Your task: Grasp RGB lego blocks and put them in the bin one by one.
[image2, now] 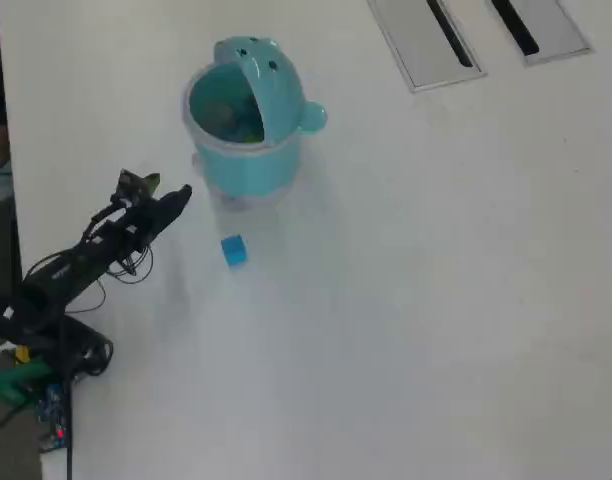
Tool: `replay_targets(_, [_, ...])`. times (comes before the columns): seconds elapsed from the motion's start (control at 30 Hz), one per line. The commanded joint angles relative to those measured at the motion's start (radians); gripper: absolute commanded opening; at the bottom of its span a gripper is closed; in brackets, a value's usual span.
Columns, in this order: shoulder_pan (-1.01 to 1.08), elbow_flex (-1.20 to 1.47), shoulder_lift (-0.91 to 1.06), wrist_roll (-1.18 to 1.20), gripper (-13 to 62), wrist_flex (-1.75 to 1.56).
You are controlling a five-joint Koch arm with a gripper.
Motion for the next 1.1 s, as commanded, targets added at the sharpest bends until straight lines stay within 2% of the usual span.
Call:
replay_targets(0.0, [0.025,-0.038,0.026,-0.035,30.7,-0.015])
replay_targets(0.4, [0.1,-0.04,-0.054,0.095,30.6,0.025])
replay_targets(1.07, [0.219,-0.023,-0.161,0.132,30.6,0.117])
